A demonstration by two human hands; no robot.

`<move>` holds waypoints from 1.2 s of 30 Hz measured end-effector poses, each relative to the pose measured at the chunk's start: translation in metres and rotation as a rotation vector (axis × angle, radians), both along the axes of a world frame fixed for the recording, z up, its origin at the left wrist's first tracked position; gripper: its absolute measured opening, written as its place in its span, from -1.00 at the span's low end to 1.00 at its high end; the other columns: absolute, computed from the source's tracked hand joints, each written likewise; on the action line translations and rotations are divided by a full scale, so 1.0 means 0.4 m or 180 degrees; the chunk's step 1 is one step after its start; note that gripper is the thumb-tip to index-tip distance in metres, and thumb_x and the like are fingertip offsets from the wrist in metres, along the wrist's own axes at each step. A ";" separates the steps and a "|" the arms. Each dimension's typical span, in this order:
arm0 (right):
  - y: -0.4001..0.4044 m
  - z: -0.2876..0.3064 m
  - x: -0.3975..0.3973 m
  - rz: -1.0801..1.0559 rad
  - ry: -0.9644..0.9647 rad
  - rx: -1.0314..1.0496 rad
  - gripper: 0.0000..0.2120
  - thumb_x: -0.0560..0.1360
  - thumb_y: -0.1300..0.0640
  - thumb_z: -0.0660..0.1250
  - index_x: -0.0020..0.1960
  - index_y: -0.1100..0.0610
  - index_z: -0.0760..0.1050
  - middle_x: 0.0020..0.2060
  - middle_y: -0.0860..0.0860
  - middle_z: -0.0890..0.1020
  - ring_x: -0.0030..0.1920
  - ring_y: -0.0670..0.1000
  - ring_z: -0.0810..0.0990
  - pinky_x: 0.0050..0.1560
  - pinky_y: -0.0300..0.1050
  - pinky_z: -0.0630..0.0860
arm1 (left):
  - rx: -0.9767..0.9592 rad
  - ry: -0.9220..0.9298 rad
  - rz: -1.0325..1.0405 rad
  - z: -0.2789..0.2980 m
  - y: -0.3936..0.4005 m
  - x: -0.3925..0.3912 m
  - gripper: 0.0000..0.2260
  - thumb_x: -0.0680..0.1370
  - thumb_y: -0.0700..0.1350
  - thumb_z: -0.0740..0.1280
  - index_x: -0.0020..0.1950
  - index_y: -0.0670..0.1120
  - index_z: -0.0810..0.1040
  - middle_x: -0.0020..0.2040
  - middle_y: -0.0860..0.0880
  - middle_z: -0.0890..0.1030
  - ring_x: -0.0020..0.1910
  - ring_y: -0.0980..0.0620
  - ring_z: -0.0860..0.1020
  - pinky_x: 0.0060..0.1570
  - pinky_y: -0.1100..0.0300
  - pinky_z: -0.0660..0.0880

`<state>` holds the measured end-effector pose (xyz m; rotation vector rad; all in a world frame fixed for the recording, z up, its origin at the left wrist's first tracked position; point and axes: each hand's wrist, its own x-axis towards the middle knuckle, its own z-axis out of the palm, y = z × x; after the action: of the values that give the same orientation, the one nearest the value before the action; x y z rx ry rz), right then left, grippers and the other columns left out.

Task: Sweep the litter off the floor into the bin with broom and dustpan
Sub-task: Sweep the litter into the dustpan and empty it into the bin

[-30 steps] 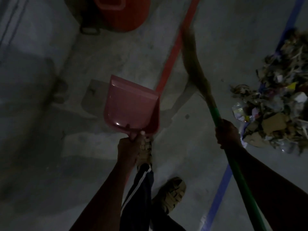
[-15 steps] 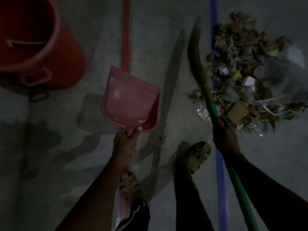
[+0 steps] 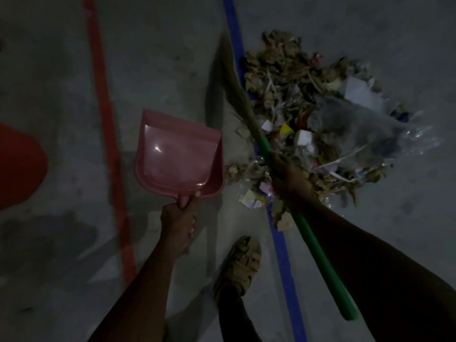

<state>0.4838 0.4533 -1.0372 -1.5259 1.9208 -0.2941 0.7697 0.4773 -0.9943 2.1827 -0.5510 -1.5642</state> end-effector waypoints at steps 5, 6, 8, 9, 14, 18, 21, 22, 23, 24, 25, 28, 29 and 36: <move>-0.202 0.040 -0.114 -0.0692 -0.0377 0.0025 -0.60 0.56 0.17 0.26 0.38 0.21 0.44 0.08 0.24 0.61 -0.03 0.26 0.63 -0.05 0.18 0.58 | -0.0210 -0.0004 -0.0161 -0.001 -0.133 -0.173 -0.48 0.47 0.20 0.51 -0.40 -0.14 0.39 -0.52 -0.09 0.39 -0.61 0.01 0.34 -0.52 0.26 0.29; -0.234 0.040 -0.130 -0.0838 -0.0468 0.0094 -0.63 0.56 0.20 0.25 0.36 0.22 0.46 0.05 0.25 0.62 -0.04 0.27 0.64 -0.04 0.21 0.59 | -0.0224 -0.0012 -0.0207 -0.005 -0.151 -0.196 -0.48 0.46 0.21 0.51 -0.38 -0.16 0.41 -0.51 -0.10 0.41 -0.59 0.00 0.35 -0.50 0.23 0.30; -0.290 0.035 -0.159 -0.1068 -0.0633 0.0328 -0.66 0.57 0.18 0.24 0.32 0.23 0.48 0.03 0.27 0.63 -0.04 0.29 0.65 -0.01 0.26 0.60 | -0.0232 0.0004 -0.0266 -0.018 -0.182 -0.228 -0.47 0.43 0.25 0.52 -0.35 -0.17 0.46 -0.50 -0.10 0.43 -0.57 -0.01 0.37 -0.46 0.18 0.32; -0.310 0.028 -0.175 -0.1194 -0.0732 0.0434 -0.66 0.56 0.16 0.25 0.29 0.23 0.51 0.03 0.27 0.63 -0.03 0.29 0.65 0.00 0.28 0.60 | -0.0236 0.0004 -0.0313 -0.023 -0.197 -0.241 -0.46 0.41 0.27 0.52 -0.34 -0.18 0.47 -0.49 -0.11 0.45 -0.56 -0.01 0.38 -0.45 0.17 0.34; -0.264 0.012 -0.208 -0.1812 -0.1116 0.0770 -0.65 0.54 0.12 0.26 0.29 0.22 0.50 -0.01 0.29 0.61 -0.03 0.33 0.65 -0.01 0.26 0.62 | -0.0192 -0.0082 -0.0564 -0.028 -0.218 -0.269 -0.47 0.42 0.27 0.51 -0.37 -0.15 0.46 -0.49 -0.09 0.46 -0.56 -0.01 0.40 -0.47 0.21 0.35; -0.093 -0.002 -0.212 -0.1976 -0.0981 0.0782 -0.69 0.61 0.14 0.20 0.31 0.20 0.49 -0.13 0.20 0.60 -0.18 0.27 0.68 -0.15 0.27 0.64 | -0.0136 -0.0162 -0.0775 -0.028 -0.189 -0.249 -0.50 0.48 0.21 0.49 -0.37 -0.14 0.41 -0.48 -0.10 0.43 -0.61 0.02 0.36 -0.60 0.33 0.24; 0.038 -0.018 -0.217 -0.1649 -0.0500 0.0549 -0.70 0.59 0.18 0.20 0.28 0.21 0.50 -0.12 0.16 0.60 -0.22 0.21 0.66 -0.20 0.24 0.62 | -0.0031 -0.0215 -0.0907 -0.038 -0.159 -0.207 -0.51 0.50 0.19 0.47 -0.35 -0.15 0.42 -0.49 -0.09 0.41 -0.65 0.06 0.33 -0.63 0.34 0.23; 0.078 -0.015 -0.214 -0.1421 -0.0281 0.0412 -0.69 0.58 0.19 0.20 0.29 0.21 0.49 -0.03 0.19 0.59 -0.14 0.21 0.64 -0.14 0.19 0.61 | 0.0005 -0.0212 -0.0943 -0.043 -0.150 -0.188 -0.52 0.51 0.19 0.47 -0.34 -0.15 0.42 -0.49 -0.09 0.41 -0.65 0.06 0.33 -0.63 0.34 0.23; 0.119 -0.014 -0.205 -0.1207 -0.0096 0.0312 -0.64 0.57 0.19 0.21 0.35 0.23 0.46 0.09 0.22 0.57 -0.04 0.22 0.60 -0.08 0.14 0.59 | 0.0039 -0.0209 -0.0962 -0.050 -0.138 -0.167 -0.54 0.51 0.18 0.47 -0.31 -0.16 0.43 -0.48 -0.10 0.40 -0.64 0.06 0.32 -0.62 0.33 0.23; 0.157 -0.007 -0.191 -0.1060 0.0013 0.0224 -0.58 0.58 0.19 0.21 0.42 0.25 0.40 0.21 0.24 0.53 0.06 0.23 0.56 -0.02 0.11 0.56 | 0.0060 -0.0201 -0.0966 -0.057 -0.123 -0.143 -0.55 0.50 0.17 0.48 -0.27 -0.17 0.45 -0.48 -0.09 0.39 -0.63 0.05 0.32 -0.61 0.32 0.23; 0.195 0.000 -0.174 -0.0986 0.0043 0.0153 -0.54 0.58 0.20 0.20 0.47 0.26 0.34 0.31 0.25 0.47 0.14 0.24 0.52 0.04 0.10 0.54 | 0.0082 -0.0179 -0.0983 -0.059 -0.111 -0.118 -0.58 0.50 0.16 0.48 -0.23 -0.16 0.46 -0.48 -0.07 0.38 -0.62 0.05 0.30 -0.60 0.32 0.23; 0.293 0.035 -0.105 -0.0895 0.0043 -0.0003 -0.48 0.58 0.14 0.15 0.53 0.20 0.27 0.44 0.21 0.36 0.22 0.24 0.50 0.09 0.08 0.53 | 0.0206 -0.0085 -0.1032 -0.068 -0.083 -0.043 -0.60 0.50 0.16 0.49 -0.20 -0.14 0.47 -0.53 -0.03 0.34 -0.61 0.04 0.29 -0.54 0.30 0.26; 0.320 0.041 -0.078 -0.0855 -0.0001 -0.0011 -0.48 0.58 0.12 0.14 0.53 0.18 0.28 0.45 0.20 0.36 0.20 0.24 0.53 0.07 0.07 0.54 | 0.0234 -0.0108 -0.1033 -0.070 -0.076 -0.018 -0.58 0.49 0.18 0.49 -0.22 -0.14 0.46 -0.52 -0.05 0.34 -0.61 0.04 0.29 -0.52 0.29 0.27; 0.468 -0.016 0.094 -0.0327 0.0114 0.0242 -0.45 0.56 0.21 0.32 0.52 0.15 0.30 0.41 0.21 0.41 -0.11 0.15 0.66 -0.28 0.01 0.64 | 0.0325 -0.0223 -0.0987 -0.071 -0.042 0.062 -0.54 0.52 0.15 0.46 -0.37 -0.05 0.32 -0.54 -0.03 0.31 -0.67 0.07 0.25 -0.59 0.38 0.20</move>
<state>0.5214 0.6406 -1.0437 -1.3947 2.0191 -0.2373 0.7944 0.4607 -1.0228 2.3222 -0.8859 -1.7069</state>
